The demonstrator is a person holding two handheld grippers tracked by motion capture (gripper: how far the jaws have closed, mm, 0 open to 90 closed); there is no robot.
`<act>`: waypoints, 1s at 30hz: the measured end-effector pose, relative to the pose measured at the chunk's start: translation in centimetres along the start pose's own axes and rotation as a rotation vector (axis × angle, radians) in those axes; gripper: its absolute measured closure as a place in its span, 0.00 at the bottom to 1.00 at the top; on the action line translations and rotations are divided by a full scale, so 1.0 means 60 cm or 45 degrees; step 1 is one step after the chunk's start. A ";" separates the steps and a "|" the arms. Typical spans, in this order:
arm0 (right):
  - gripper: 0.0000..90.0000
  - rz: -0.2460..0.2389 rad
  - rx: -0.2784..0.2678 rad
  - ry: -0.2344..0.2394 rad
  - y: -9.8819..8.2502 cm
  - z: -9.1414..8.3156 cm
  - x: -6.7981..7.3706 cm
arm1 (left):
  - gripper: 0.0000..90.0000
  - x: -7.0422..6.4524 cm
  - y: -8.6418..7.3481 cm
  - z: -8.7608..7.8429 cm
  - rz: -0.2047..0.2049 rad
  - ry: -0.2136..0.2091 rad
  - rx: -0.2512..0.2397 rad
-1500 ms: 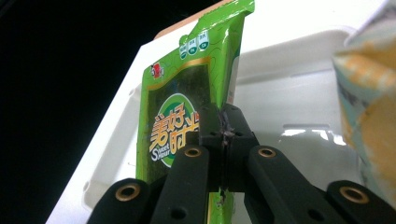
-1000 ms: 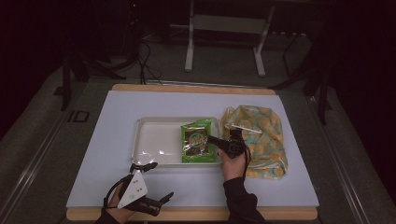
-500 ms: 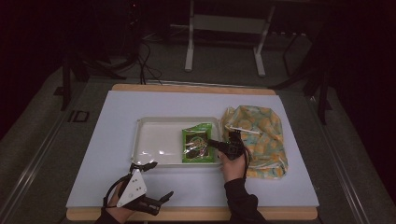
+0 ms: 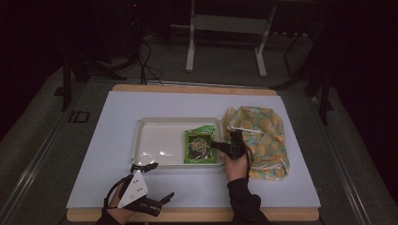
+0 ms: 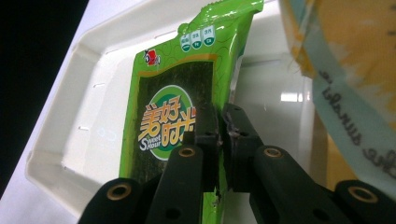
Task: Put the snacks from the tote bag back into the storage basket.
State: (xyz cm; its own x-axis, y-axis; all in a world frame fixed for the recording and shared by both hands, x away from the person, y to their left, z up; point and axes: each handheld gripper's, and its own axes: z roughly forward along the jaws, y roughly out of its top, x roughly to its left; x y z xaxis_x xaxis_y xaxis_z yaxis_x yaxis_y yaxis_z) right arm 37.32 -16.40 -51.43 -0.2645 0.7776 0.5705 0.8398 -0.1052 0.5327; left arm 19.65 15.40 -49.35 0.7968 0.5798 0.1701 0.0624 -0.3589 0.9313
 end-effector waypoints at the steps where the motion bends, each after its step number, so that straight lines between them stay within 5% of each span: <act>1: 0.93 -0.004 0.001 -0.001 0.000 0.000 0.000 | 0.01 0.000 0.000 0.000 -0.001 0.000 0.000; 18: 0.80 -0.068 -0.011 -0.019 0.012 -0.015 0.015 | 0.01 0.000 0.000 0.000 -0.002 -0.001 0.002; 25: 0.79 -0.134 -0.034 0.014 0.021 -0.029 0.032 | 0.01 0.000 0.000 0.000 -0.002 0.000 0.000; 30: 0.73 -0.252 -0.014 0.034 0.031 -0.032 0.049 | 0.01 0.000 0.000 -0.001 -0.002 0.000 0.000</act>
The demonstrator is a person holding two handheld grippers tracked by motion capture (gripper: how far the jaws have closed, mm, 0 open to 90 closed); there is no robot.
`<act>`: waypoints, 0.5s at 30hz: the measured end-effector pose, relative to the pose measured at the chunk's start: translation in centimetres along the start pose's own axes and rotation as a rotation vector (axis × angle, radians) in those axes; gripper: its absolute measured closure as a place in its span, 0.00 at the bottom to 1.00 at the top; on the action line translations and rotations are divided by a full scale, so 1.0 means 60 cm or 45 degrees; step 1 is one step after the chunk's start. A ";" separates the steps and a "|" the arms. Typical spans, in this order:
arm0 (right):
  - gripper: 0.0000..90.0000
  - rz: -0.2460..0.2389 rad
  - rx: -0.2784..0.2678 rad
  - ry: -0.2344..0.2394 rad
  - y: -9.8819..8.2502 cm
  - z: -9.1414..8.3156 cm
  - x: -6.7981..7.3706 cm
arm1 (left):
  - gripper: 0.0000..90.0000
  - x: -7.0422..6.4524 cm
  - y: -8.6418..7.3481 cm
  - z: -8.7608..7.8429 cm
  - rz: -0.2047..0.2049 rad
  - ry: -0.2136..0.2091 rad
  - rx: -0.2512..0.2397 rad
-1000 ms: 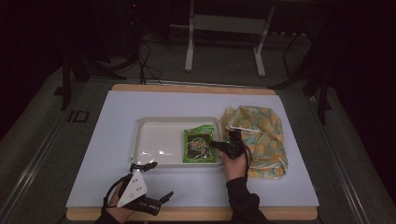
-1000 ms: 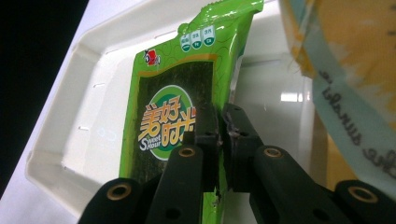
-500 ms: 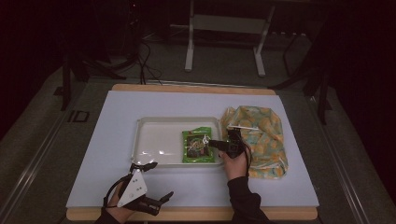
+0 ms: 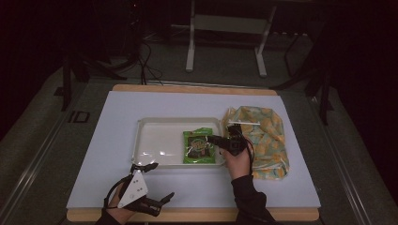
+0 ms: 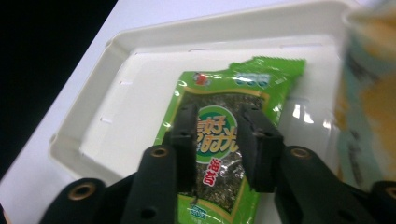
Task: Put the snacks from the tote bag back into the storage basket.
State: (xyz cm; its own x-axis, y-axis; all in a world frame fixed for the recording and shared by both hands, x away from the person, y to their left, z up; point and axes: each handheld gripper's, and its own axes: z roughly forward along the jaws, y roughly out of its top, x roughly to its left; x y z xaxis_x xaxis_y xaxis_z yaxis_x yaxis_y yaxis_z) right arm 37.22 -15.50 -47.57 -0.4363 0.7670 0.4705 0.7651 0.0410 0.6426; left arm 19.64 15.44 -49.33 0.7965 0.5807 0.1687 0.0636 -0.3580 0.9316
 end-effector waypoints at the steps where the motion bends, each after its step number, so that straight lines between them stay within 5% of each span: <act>1: 0.73 -0.022 0.001 -0.002 0.004 -0.001 0.003 | 0.01 0.000 0.000 0.000 -0.001 0.000 0.000; 15: 0.55 -0.249 -0.034 0.053 0.048 -0.033 0.027 | 0.01 0.001 0.000 0.000 -0.002 0.003 0.002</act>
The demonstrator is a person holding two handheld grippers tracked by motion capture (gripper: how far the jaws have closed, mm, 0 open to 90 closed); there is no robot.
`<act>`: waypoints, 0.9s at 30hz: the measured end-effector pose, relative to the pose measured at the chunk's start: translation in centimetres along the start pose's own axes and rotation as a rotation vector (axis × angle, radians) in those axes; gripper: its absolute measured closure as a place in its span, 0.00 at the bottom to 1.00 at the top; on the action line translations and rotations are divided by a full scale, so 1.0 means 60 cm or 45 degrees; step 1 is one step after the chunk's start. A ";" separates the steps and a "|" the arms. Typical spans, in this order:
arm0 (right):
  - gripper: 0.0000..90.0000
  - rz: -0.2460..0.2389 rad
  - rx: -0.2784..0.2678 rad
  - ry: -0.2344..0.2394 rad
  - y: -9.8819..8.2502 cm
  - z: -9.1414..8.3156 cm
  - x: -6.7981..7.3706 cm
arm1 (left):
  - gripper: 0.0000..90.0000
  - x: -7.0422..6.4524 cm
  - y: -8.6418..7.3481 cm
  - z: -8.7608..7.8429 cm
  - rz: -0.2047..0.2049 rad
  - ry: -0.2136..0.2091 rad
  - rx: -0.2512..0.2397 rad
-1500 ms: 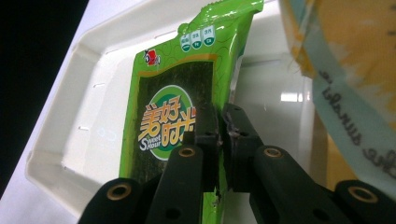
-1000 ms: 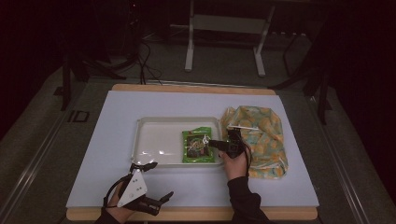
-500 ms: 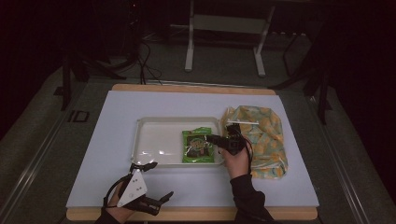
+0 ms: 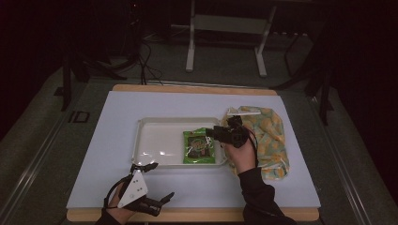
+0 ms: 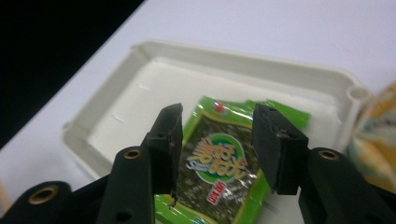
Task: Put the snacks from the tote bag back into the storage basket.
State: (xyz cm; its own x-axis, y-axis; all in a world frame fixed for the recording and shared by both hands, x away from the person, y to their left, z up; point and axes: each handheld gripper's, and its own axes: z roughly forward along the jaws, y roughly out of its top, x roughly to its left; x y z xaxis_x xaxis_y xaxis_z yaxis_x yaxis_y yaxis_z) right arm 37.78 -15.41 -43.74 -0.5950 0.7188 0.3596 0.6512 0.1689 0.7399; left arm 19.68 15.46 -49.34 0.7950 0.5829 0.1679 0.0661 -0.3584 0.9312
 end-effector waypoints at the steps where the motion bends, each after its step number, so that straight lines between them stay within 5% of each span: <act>1: 0.54 -0.016 -0.008 0.004 0.002 -0.002 0.000 | 0.01 0.000 0.000 0.000 -0.002 0.001 0.000; 5: 0.47 -0.041 -0.036 0.008 0.010 -0.011 -0.001 | 0.01 0.001 0.000 0.000 -0.003 0.000 0.000; 12: 0.21 -0.089 -0.108 -0.034 0.030 -0.050 -0.010 | 0.01 0.001 0.000 0.001 -0.005 0.000 0.001; 27: 0.17 -0.119 -0.181 -0.117 0.032 -0.118 -0.058 | 0.01 0.002 -0.001 0.002 -0.014 0.002 0.005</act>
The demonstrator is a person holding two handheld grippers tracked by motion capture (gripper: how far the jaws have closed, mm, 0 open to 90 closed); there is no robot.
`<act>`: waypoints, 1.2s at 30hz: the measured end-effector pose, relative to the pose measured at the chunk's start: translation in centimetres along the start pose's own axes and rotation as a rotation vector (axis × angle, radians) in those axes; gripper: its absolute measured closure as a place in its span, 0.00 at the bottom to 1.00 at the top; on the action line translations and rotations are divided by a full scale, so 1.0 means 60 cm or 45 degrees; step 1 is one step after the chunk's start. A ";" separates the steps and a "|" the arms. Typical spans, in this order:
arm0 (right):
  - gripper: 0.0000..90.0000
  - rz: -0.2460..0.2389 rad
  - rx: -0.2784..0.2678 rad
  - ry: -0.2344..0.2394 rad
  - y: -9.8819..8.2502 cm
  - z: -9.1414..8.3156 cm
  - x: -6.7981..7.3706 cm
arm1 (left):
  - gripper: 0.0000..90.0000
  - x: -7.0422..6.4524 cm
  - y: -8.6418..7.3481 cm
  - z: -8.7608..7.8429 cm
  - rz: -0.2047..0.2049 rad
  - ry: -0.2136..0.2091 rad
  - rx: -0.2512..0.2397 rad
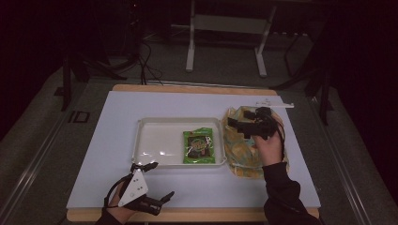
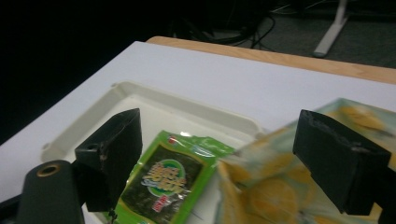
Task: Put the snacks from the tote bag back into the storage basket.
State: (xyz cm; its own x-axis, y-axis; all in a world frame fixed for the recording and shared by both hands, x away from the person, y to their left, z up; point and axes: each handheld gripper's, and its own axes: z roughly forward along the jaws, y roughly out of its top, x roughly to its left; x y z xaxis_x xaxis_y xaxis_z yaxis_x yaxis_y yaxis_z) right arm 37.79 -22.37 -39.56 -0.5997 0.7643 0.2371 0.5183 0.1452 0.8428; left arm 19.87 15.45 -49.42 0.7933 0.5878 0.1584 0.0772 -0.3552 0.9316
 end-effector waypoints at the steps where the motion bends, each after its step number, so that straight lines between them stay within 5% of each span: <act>1: 0.16 -0.006 -0.003 -0.012 -0.001 -0.004 -0.004 | 0.01 0.000 0.000 0.000 -0.001 0.000 0.000; 9: 0.16 -0.027 -0.008 -0.054 -0.012 -0.032 -0.036 | 0.01 0.000 -0.001 0.002 0.000 -0.002 0.004; 21: 0.16 0.021 -0.017 -0.162 -0.059 -0.072 -0.084 | 0.01 0.000 -0.001 0.003 0.002 -0.005 0.009; 36: 0.16 0.022 -0.045 -0.286 -0.121 -0.105 -0.112 | 0.01 -0.001 -0.001 0.003 0.004 -0.008 0.012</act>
State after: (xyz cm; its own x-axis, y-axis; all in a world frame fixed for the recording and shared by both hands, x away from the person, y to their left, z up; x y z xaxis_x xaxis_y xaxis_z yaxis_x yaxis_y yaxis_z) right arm 34.23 -32.49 -44.20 -0.4381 0.8877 0.1413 0.5032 0.1120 0.8569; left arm 19.93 15.32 -49.54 0.7975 0.5820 0.1589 0.0804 -0.3635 0.9281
